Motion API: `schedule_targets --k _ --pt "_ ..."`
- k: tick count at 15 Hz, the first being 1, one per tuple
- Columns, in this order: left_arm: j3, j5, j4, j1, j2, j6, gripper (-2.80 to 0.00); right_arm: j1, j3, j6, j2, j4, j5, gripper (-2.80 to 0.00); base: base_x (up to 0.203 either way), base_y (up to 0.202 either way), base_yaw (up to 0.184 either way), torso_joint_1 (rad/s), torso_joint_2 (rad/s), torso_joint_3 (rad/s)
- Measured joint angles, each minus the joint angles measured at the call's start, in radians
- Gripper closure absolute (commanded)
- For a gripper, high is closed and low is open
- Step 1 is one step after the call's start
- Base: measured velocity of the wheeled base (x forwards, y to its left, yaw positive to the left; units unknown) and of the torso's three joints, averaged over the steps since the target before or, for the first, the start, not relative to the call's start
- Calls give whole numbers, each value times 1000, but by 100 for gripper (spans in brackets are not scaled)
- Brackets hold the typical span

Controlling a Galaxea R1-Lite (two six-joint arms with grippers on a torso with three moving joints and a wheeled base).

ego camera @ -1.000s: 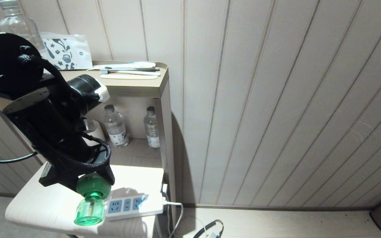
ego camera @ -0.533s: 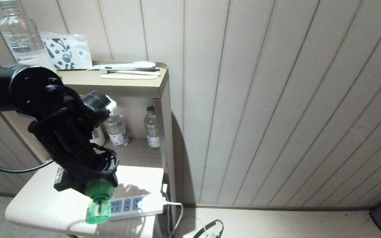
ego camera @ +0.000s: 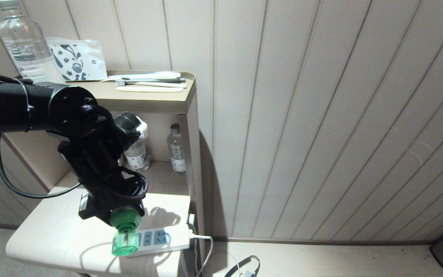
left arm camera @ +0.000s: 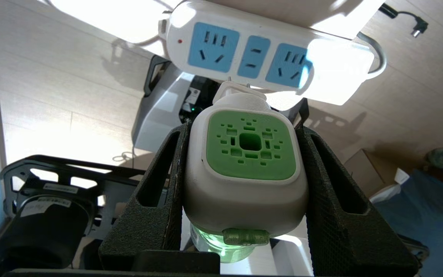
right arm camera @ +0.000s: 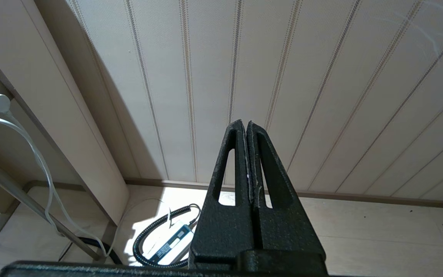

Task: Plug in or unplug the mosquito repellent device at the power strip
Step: Insert the plug into the socket

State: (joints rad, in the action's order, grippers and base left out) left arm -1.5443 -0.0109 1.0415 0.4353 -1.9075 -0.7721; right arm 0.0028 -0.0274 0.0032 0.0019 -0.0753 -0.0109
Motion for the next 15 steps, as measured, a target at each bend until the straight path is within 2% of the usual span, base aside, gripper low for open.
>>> schedule_targets --k 9,15 --pt "20 13 -7 -5 -45 12 0 0 0 0 0 0 0 0 0 0 0 0 0 0" --pt "56 13 -52 -35 -68 14 0 0 0 0 0 0 0 0 0 0 0 0 0 0"
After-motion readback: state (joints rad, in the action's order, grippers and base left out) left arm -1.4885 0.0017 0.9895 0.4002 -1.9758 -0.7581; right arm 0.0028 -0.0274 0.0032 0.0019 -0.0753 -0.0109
